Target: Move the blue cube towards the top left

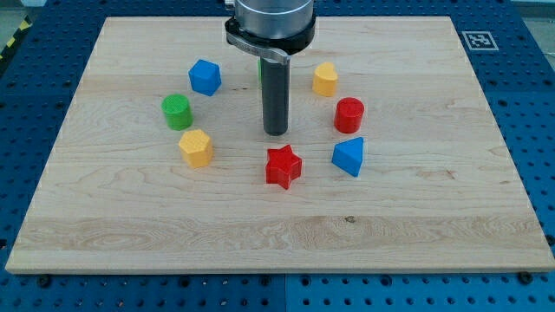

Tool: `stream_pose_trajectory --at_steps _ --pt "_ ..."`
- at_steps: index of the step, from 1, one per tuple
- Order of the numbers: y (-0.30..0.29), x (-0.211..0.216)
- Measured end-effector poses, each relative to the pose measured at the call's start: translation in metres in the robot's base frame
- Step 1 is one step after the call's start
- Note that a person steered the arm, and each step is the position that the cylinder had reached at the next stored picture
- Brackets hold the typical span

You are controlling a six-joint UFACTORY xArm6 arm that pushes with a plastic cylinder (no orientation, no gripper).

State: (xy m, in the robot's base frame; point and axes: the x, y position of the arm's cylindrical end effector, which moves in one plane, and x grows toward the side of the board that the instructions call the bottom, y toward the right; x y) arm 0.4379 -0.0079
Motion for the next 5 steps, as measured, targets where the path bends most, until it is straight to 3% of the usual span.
stream_pose_trajectory --at_steps 2,4,5 --pt "0.007 -0.006" --pt "-0.007 -0.051" --pt "-0.055 -0.064"
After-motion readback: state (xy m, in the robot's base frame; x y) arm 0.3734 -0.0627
